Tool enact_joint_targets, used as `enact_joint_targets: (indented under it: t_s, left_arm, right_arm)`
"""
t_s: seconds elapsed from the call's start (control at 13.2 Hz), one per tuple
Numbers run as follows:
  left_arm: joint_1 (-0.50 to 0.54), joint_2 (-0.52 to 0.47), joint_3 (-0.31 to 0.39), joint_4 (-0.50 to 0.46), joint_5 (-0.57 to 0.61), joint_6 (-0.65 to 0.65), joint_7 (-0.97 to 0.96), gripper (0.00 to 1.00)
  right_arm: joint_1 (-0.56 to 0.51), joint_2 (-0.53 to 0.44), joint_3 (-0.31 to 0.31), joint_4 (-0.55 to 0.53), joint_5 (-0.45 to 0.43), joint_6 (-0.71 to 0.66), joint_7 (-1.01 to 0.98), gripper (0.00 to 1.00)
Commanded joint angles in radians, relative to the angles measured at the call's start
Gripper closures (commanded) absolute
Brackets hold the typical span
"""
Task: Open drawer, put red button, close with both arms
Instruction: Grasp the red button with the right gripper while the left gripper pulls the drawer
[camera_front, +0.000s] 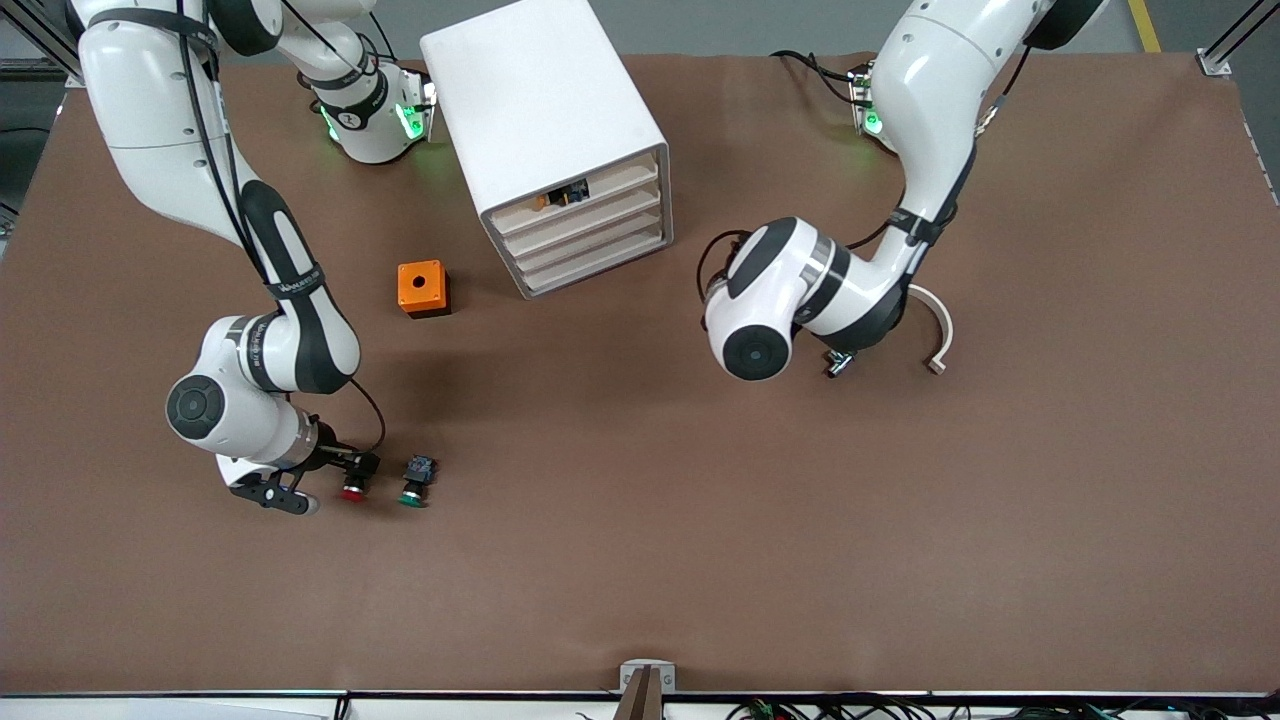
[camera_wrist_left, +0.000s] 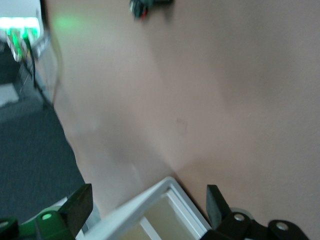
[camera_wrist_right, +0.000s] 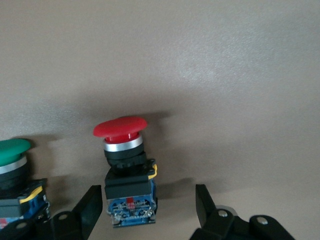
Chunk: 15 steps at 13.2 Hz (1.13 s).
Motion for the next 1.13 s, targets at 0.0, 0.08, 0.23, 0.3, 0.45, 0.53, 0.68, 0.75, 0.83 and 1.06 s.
enact_joint_targets:
  t_s: [0.0,0.08,0.23,0.3,0.45,0.53,0.68,0.75,0.83,1.06]
  left_arm:
    - [-0.010,0.025,0.004,0.033,-0.114,-0.006,-0.088,0.00]
    - [-0.010,0.029,0.004,0.033,-0.168,-0.006,-0.110,0.01]
    - [-0.012,0.057,0.004,0.031,-0.298,-0.006,-0.164,0.03]
    - [-0.013,0.078,0.004,0.031,-0.352,-0.006,-0.202,0.05]
    - [-0.015,0.114,0.004,0.031,-0.436,-0.005,-0.304,0.07]
    - [-0.018,0.129,0.004,0.034,-0.470,-0.005,-0.370,0.10]
    - [-0.021,0.140,0.004,0.042,-0.510,0.015,-0.496,0.17]
    - [-0.022,0.146,0.004,0.043,-0.527,0.017,-0.538,0.20]
    - [-0.042,0.152,0.004,0.043,-0.541,0.017,-0.567,0.23]
    - [-0.062,0.161,0.004,0.043,-0.572,0.017,-0.612,0.29]
  right_arm:
    - [0.018,0.006,0.005,0.012,0.010,-0.009,0.042,0.50]
    - [0.024,0.006,0.005,0.012,0.010,-0.011,0.060,0.63]
    - [0.024,0.003,0.008,0.013,0.010,-0.009,0.062,0.88]
    - [0.024,0.000,0.013,0.013,0.010,-0.011,0.061,0.97]
    - [0.024,-0.052,0.013,0.023,0.008,-0.084,0.056,1.00]
    - [0.024,-0.096,0.013,0.030,0.007,-0.133,0.056,1.00]
    - [0.024,-0.179,0.013,0.040,0.007,-0.231,0.045,1.00]
    - [0.024,-0.218,0.013,0.050,0.005,-0.306,0.047,1.00]
    - [0.026,-0.250,0.011,0.069,0.005,-0.372,0.057,1.00]
    - [0.037,-0.348,0.014,0.084,0.005,-0.530,0.100,1.00]
